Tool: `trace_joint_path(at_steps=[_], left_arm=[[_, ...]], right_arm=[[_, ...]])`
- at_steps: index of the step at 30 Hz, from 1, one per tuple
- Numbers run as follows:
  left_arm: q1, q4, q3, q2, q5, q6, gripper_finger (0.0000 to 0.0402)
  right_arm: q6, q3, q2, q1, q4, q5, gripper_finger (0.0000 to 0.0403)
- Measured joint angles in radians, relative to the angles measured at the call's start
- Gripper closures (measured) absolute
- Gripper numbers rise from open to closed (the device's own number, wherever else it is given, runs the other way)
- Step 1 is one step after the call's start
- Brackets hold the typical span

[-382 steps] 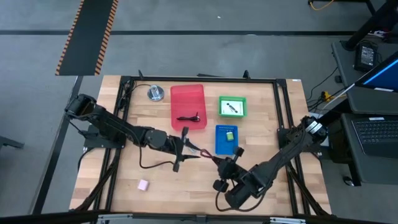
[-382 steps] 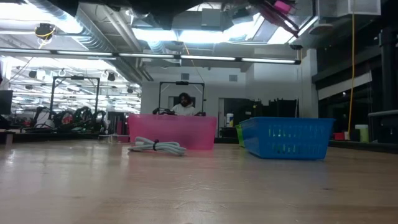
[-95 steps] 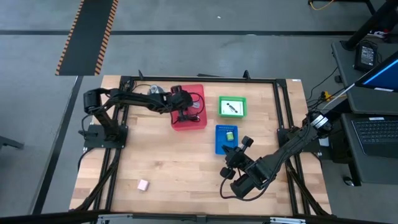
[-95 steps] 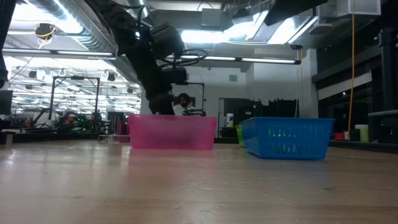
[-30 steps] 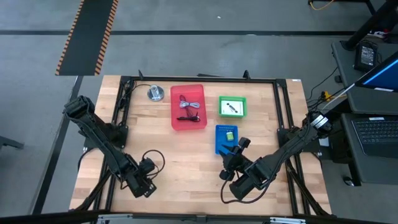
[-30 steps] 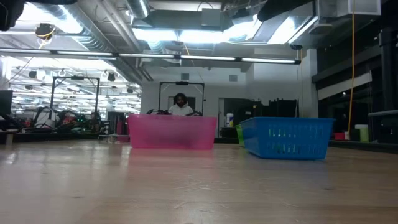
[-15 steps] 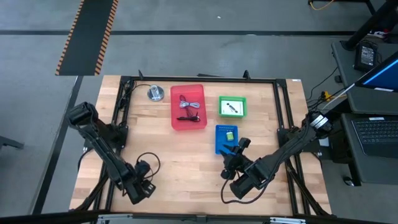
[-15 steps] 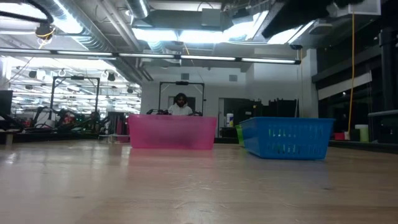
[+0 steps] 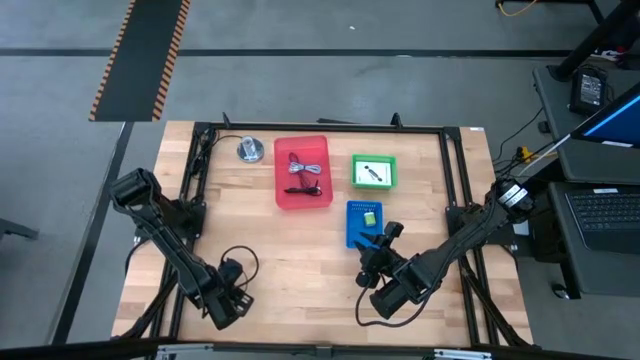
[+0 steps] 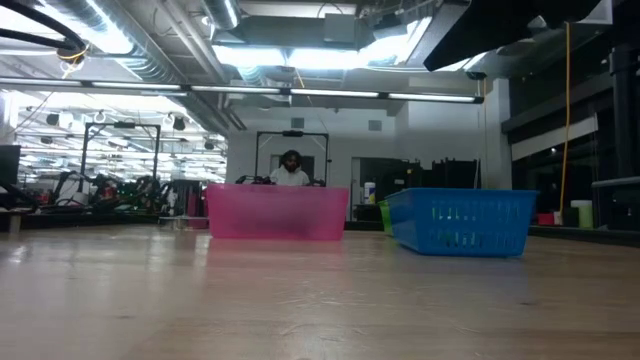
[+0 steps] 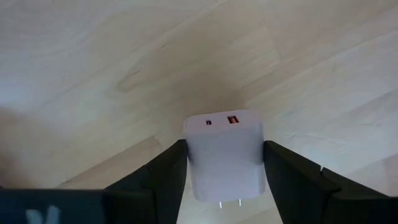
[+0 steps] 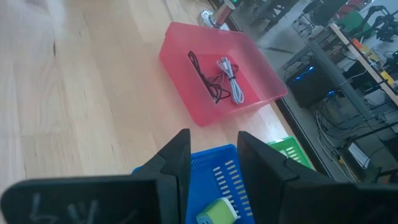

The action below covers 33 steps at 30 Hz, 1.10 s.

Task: Pick and place items into bin
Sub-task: Put the white charger adapter into the blue bin

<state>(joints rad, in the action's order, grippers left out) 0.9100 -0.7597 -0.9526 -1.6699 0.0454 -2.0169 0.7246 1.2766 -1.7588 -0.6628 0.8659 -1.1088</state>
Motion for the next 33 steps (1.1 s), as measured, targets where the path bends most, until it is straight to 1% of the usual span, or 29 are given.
trace_joint_path(at_steps=[8, 16, 28, 33], left_arm=[[0.000, 0.001, 0.001, -0.001, -0.011, 0.025, 0.0203], [0.004, -0.001, -0.002, -0.030, -0.032, 0.162, 0.0203], [0.006, -0.016, 0.001, -0.035, -0.056, 0.236, 0.0203], [0.006, -0.022, 0.000, -0.035, -0.068, 0.278, 0.0219]], right_arm=[[0.000, 0.000, 0.000, 0.000, -0.002, 0.000, 0.0292], [0.000, 0.000, 0.000, 0.000, -0.002, 0.000, 0.0292], [0.004, 0.000, 0.000, 0.000, -0.002, 0.000, 0.0292], [0.004, 0.000, 0.000, 0.000, -0.002, 0.000, 0.0292]])
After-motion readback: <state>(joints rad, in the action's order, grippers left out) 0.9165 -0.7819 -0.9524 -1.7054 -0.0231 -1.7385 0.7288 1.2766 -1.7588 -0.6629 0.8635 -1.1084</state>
